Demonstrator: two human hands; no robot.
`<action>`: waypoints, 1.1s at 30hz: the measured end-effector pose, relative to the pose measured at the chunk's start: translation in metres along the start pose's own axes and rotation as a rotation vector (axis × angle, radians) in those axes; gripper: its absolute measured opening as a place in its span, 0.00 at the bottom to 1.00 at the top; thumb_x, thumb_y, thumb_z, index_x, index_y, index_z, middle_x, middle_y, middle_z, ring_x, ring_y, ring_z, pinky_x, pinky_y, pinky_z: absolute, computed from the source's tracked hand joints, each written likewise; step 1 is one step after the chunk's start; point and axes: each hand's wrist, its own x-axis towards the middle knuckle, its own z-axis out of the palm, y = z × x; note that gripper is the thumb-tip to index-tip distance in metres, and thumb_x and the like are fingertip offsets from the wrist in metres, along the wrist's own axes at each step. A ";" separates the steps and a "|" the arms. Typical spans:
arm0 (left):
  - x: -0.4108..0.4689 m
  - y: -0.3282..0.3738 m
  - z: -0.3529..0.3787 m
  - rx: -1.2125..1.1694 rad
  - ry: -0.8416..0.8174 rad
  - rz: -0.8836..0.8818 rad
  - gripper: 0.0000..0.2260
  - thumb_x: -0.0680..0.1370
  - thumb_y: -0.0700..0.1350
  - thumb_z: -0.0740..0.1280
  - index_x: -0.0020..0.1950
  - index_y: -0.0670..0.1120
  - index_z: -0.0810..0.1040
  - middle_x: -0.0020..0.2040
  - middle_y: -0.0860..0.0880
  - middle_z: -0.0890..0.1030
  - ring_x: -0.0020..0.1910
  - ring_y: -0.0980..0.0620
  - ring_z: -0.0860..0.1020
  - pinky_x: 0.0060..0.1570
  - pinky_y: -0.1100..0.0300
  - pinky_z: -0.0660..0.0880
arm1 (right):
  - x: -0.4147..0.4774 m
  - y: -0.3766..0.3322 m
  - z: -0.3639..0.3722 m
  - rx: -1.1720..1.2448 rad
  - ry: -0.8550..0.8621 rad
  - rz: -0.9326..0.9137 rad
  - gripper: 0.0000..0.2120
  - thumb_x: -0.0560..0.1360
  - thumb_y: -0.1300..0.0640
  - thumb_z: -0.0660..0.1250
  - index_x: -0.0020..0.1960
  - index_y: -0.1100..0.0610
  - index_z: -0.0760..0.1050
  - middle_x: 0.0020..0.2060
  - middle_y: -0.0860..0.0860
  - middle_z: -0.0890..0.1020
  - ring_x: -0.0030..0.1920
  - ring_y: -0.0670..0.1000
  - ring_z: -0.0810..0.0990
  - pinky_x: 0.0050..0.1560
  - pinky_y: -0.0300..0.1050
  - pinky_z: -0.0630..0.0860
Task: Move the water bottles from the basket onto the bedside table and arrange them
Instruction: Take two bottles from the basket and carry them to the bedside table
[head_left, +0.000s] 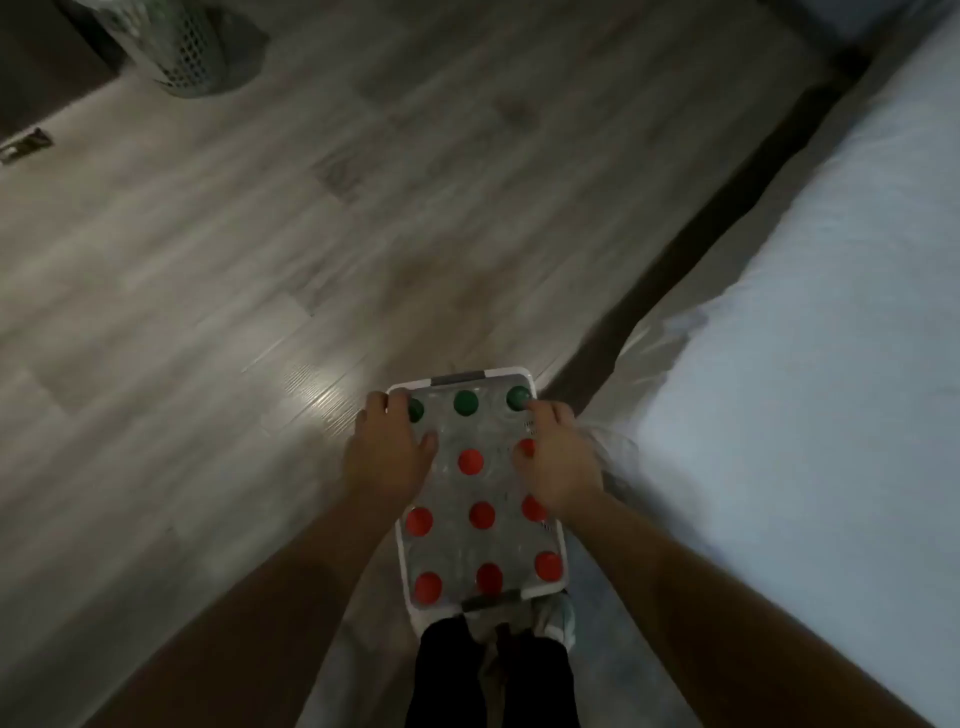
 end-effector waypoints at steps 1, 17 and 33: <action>0.008 -0.002 0.005 0.042 0.005 -0.001 0.23 0.74 0.52 0.67 0.66 0.47 0.66 0.60 0.45 0.70 0.55 0.46 0.73 0.45 0.54 0.74 | 0.010 0.002 0.003 -0.026 0.004 -0.009 0.24 0.76 0.54 0.64 0.70 0.50 0.62 0.67 0.52 0.67 0.59 0.54 0.76 0.60 0.53 0.76; 0.062 -0.032 0.046 0.298 0.028 0.128 0.16 0.78 0.59 0.58 0.59 0.51 0.71 0.40 0.51 0.80 0.35 0.51 0.77 0.34 0.60 0.72 | 0.091 0.023 0.029 -0.289 0.048 -0.116 0.15 0.78 0.43 0.59 0.59 0.52 0.68 0.44 0.52 0.81 0.44 0.53 0.80 0.47 0.51 0.80; 0.012 0.032 -0.053 0.230 0.079 0.084 0.15 0.76 0.59 0.61 0.57 0.54 0.77 0.43 0.49 0.82 0.41 0.47 0.79 0.36 0.59 0.74 | 0.026 -0.019 -0.070 -0.156 0.132 -0.239 0.14 0.75 0.42 0.62 0.43 0.53 0.72 0.34 0.50 0.78 0.35 0.50 0.77 0.34 0.42 0.71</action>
